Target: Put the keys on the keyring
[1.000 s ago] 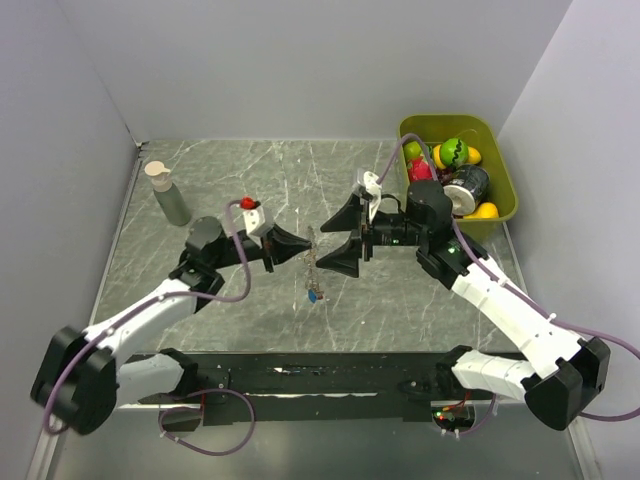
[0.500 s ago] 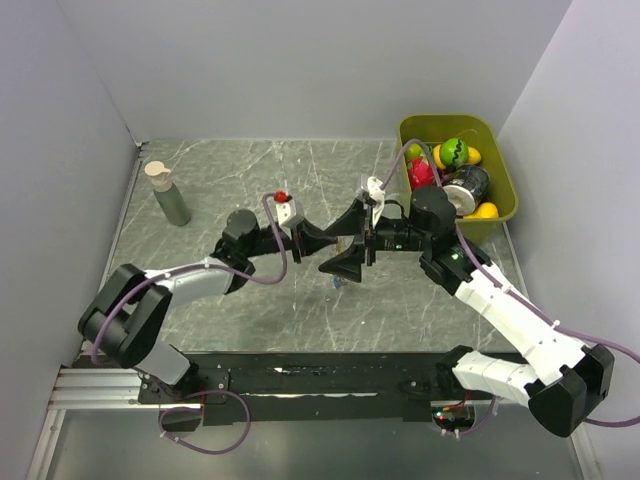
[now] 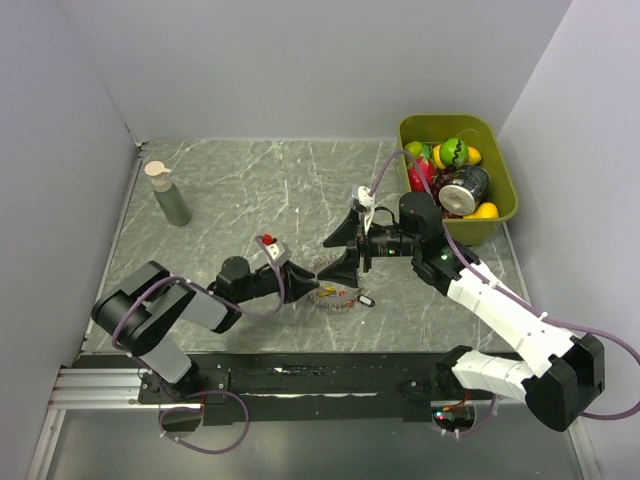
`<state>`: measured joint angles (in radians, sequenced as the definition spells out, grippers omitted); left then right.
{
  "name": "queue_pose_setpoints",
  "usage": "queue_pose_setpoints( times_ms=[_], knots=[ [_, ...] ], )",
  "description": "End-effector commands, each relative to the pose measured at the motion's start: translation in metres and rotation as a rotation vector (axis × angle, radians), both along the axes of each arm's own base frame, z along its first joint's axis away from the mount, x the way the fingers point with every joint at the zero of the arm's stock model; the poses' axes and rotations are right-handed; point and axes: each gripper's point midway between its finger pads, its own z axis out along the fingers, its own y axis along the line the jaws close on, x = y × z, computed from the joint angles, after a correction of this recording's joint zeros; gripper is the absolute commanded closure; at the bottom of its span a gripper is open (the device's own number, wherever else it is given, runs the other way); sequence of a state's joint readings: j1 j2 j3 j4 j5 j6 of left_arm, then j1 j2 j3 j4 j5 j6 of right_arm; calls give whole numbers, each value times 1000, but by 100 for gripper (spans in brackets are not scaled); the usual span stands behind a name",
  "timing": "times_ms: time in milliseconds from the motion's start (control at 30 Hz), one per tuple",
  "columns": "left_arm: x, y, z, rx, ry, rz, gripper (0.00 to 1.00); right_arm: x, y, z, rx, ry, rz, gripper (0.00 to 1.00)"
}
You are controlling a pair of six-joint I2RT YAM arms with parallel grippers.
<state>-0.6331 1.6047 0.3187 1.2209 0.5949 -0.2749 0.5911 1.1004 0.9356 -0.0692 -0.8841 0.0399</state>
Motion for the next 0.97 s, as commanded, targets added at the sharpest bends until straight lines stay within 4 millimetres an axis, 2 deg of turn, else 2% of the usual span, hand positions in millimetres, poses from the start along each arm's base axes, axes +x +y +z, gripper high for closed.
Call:
queue_pose_setpoints(
  times_ms=[0,33,67,100,133,167,267,300,367,400,433,467,500,533,600,633,700,733,800,933],
  knots=[
    [4,8,28,-79,-75,79,41,3,3,3,21,-20,7,0],
    [2,12,24,-73,-64,90,34,3,4,1,19,-15,8,0],
    [2,14,27,-76,-67,107,23,3,4,1,19,-13,9,0],
    [2,16,28,-75,-66,114,4,4,4,1,20,-14,8,0],
    [2,16,28,-75,-62,116,1,4,4,0,18,-12,7,0],
    [1,17,32,-75,-66,116,3,5,4,-1,17,-11,5,0],
    [2,16,46,-100,-57,123,4,10,5,-4,7,0,-16,0],
    [11,20,42,-87,-12,184,4,13,4,-6,3,2,-33,0],
    [30,22,54,-120,85,281,4,24,1,-12,-15,14,-112,0],
    [47,27,49,-88,148,377,4,29,-1,-14,-22,19,-148,0],
    [51,29,51,-84,173,409,4,34,-5,-15,-26,30,-202,0],
    [54,34,63,-102,159,439,4,47,-13,-23,-50,38,-299,0],
    [57,41,60,-88,181,490,4,54,-21,-29,-68,69,-377,0],
    [68,56,64,-105,193,602,4,59,-30,-32,-76,79,-445,0],
    [80,81,84,-139,190,760,4,75,-52,-44,-111,115,-625,0],
    [86,106,77,-105,215,907,4,79,-65,-47,-115,125,-692,0],
    [91,122,90,-93,198,994,4,90,-88,-55,-124,152,-841,0],
    [90,137,89,-59,190,1062,4,90,-101,-60,-124,155,-896,0],
    [90,147,93,-46,177,1105,4,91,-114,-62,-108,152,-957,0],
    [87,156,102,-60,161,1133,4,92,-135,-54,-63,95,-1037,0]
  ],
)
